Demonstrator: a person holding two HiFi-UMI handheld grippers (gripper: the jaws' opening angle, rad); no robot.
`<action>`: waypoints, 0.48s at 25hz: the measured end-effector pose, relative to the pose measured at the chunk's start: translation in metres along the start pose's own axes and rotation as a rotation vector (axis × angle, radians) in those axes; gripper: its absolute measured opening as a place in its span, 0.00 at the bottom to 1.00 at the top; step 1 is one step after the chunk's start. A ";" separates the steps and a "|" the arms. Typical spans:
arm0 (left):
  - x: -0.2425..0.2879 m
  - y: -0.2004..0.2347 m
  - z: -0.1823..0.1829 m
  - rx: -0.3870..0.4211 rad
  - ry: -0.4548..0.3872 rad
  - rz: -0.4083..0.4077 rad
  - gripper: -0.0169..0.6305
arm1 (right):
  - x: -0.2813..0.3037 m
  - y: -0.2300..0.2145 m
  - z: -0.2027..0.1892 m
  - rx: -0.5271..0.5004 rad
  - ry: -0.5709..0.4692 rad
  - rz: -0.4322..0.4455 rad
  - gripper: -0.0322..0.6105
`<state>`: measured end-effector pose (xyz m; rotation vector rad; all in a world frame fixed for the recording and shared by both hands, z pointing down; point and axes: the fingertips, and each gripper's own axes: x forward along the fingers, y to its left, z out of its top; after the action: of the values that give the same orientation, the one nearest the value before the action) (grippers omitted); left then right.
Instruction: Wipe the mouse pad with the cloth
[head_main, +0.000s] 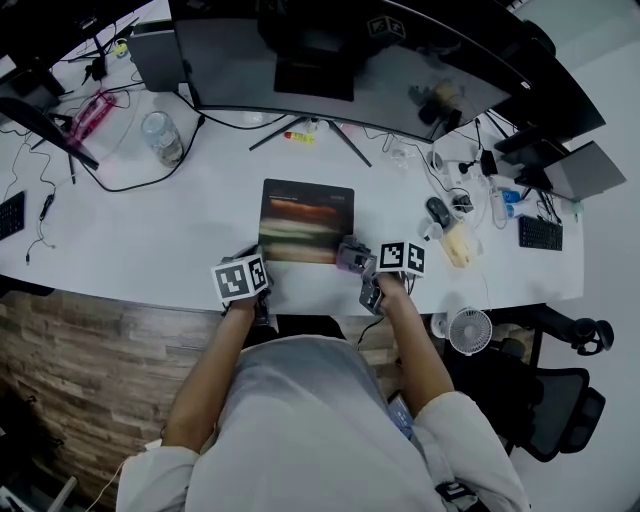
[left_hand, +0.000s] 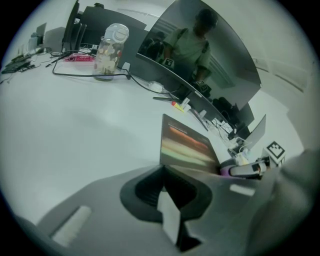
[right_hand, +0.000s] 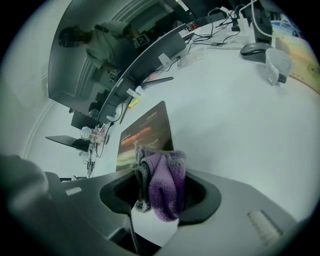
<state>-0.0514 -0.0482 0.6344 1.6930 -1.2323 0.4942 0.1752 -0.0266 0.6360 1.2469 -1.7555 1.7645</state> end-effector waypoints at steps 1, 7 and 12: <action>0.000 0.000 0.000 0.000 0.000 0.000 0.03 | -0.002 -0.002 0.000 0.003 -0.003 -0.004 0.37; 0.000 -0.001 -0.001 0.038 0.006 0.002 0.03 | -0.013 -0.017 0.002 0.018 -0.032 -0.035 0.38; -0.001 -0.002 -0.001 0.041 0.003 -0.001 0.03 | -0.022 -0.030 0.001 0.027 -0.064 -0.082 0.38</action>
<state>-0.0495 -0.0467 0.6336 1.7267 -1.2267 0.5250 0.2107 -0.0158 0.6379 1.3813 -1.6943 1.7253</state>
